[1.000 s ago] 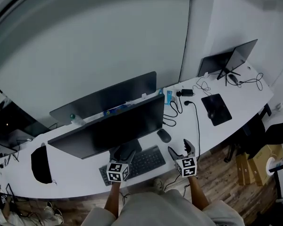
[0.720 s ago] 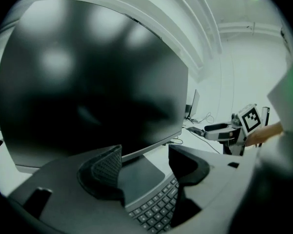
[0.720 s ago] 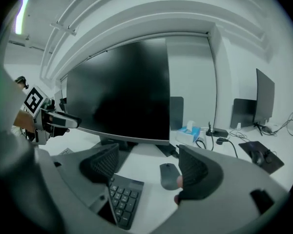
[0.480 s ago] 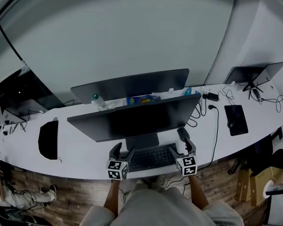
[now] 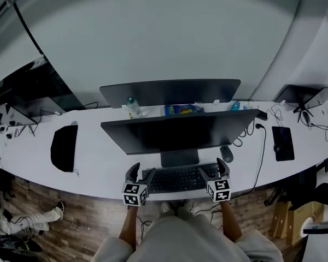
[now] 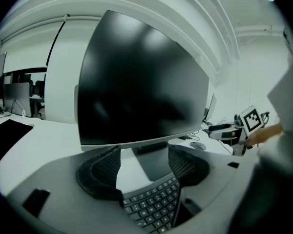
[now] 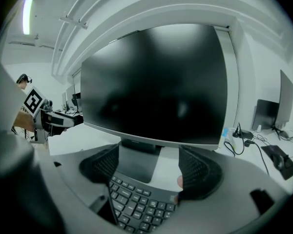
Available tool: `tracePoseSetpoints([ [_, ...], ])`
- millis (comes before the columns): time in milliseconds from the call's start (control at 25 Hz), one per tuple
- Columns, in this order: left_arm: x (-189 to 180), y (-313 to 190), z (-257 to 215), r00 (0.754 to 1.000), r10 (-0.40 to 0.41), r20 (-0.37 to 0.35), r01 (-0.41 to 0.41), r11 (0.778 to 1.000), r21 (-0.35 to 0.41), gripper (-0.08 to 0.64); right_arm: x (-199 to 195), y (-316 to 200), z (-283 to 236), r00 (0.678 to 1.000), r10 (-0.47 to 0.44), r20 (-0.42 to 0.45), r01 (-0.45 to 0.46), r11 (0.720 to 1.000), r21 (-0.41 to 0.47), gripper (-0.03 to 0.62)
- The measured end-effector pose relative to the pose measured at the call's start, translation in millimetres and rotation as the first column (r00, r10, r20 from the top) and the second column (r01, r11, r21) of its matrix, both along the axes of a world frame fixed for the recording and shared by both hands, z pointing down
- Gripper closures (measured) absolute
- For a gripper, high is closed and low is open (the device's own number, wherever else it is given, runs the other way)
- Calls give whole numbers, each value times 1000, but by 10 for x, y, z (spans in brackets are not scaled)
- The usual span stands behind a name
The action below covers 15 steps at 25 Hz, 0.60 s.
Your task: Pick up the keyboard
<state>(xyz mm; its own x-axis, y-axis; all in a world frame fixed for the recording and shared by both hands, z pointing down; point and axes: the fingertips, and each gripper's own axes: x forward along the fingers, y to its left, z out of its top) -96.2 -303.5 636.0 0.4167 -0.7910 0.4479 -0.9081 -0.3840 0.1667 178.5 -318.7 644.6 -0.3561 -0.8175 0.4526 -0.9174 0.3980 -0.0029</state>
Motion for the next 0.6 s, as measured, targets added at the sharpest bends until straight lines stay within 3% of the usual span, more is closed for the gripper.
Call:
tracePoseSetpoints([
  [200, -229, 54, 36, 1000, -11, -12, 11, 1000, -5, 275, -121, 80, -15, 1000, 8, 1, -8, 1000, -8, 213],
  [600, -353, 194, 180, 999, -17, -37, 16, 999, -36, 268, 12, 314, 61, 999, 43, -10, -43, 999, -26, 213],
])
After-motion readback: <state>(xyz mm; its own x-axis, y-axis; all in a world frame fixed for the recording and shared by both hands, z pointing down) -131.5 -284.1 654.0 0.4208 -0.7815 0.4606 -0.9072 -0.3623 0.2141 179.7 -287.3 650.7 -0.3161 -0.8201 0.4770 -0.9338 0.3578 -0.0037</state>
